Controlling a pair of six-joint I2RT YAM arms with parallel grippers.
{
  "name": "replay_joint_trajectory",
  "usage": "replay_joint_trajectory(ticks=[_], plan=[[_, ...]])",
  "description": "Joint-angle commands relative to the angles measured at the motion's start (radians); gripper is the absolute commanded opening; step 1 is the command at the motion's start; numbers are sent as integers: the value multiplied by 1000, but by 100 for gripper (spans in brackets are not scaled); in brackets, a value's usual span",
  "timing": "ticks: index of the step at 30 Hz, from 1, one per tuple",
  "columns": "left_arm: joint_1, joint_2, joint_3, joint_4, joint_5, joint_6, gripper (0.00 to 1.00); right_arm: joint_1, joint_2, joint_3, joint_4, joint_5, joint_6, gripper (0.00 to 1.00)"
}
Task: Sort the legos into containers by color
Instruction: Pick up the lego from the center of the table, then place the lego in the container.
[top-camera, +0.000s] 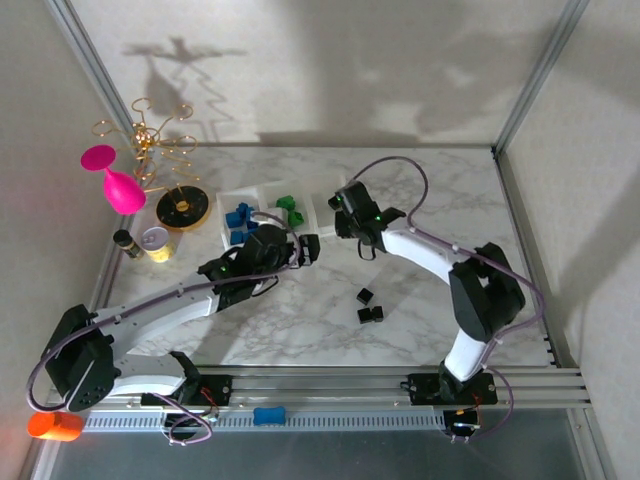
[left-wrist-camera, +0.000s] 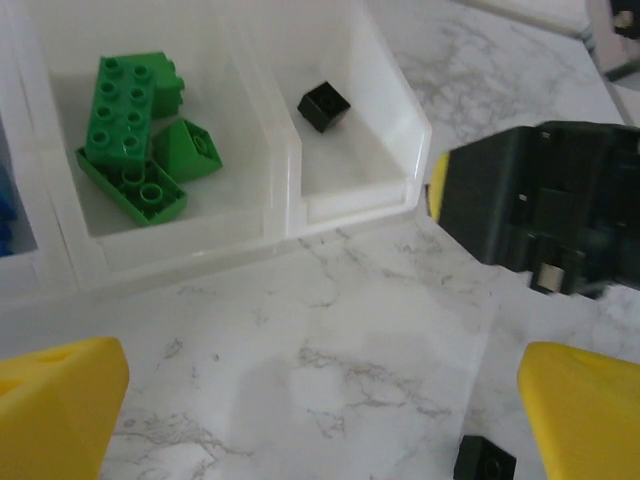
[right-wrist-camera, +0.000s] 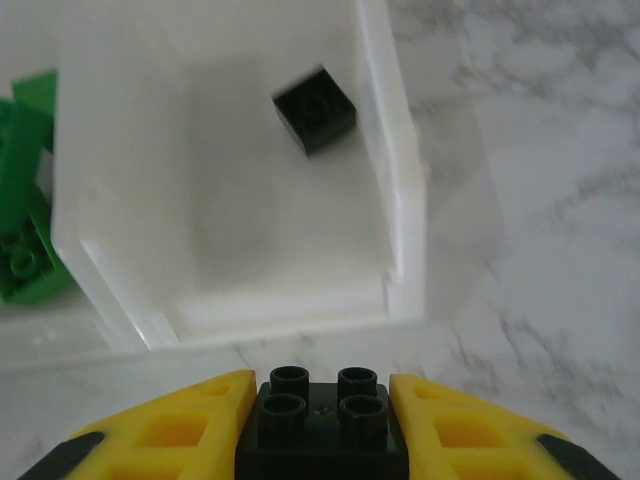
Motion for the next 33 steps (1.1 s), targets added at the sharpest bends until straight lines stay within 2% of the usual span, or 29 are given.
replay_joint_trajectory(ticks=[1, 9, 18, 22, 26, 33], plan=[[45, -26, 30, -26, -8, 11, 100, -14, 85, 90, 20, 4, -49, 31], [124, -18, 48, -27, 15, 17, 100, -39, 249, 257, 67, -11, -98, 32], [174, -12, 28, -5, 38, -1, 100, -54, 386, 429, 35, 7, -148, 41], [174, -17, 27, 6, 54, 8, 100, -54, 379, 438, 44, -12, -158, 48], [174, -22, 32, 14, 72, 13, 100, -54, 344, 431, 35, -38, -157, 49], [148, -44, 16, 21, 112, 26, 100, -50, 205, 304, 38, -111, -116, 51]])
